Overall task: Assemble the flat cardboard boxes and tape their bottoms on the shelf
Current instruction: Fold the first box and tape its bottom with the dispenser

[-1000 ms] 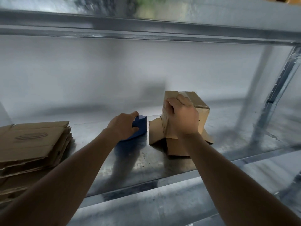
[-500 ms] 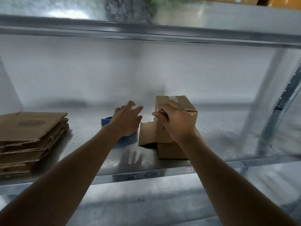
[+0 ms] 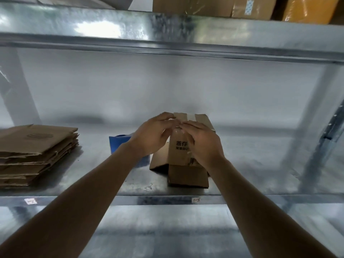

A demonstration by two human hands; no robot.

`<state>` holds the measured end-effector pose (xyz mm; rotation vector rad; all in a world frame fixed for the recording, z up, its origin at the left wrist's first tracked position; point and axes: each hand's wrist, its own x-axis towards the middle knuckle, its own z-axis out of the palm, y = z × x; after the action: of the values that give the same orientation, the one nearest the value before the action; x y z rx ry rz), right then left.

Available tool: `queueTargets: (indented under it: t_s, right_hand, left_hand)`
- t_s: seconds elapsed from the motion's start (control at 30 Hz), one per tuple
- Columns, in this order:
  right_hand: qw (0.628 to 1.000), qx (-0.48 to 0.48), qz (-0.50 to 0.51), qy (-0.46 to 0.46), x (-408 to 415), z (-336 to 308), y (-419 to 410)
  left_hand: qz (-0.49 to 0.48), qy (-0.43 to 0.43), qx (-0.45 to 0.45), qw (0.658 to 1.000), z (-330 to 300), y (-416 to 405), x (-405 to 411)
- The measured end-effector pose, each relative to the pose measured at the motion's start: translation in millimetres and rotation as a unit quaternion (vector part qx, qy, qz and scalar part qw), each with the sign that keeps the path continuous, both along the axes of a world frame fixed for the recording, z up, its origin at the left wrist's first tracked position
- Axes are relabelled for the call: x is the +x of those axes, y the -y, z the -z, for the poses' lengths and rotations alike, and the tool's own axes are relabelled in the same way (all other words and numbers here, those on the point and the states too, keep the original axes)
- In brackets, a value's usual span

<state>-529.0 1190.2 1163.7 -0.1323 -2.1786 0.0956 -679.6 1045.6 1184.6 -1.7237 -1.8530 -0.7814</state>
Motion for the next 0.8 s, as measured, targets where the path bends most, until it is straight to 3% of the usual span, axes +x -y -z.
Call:
queueTargets:
  t_s: [0.23,0.5,0.8]
  right_hand:
    - [0.999,0.008,0.053,-0.005,-1.6,17.1,-24.0]
    - [0.999,-0.039,-0.023,0.025,13.0,29.3,-49.5]
    - [0.986,-0.156,-0.051,-0.018,17.8,52.1,-61.6]
  left_hand:
    - [0.016,0.043,0.024,0.999,19.6,-3.9,-3.7]
    - [0.045,0.045,0.033,0.997,23.6,-12.0,-14.0]
    - [0.090,0.042,0.032,0.995,27.7,-12.7,-19.8]
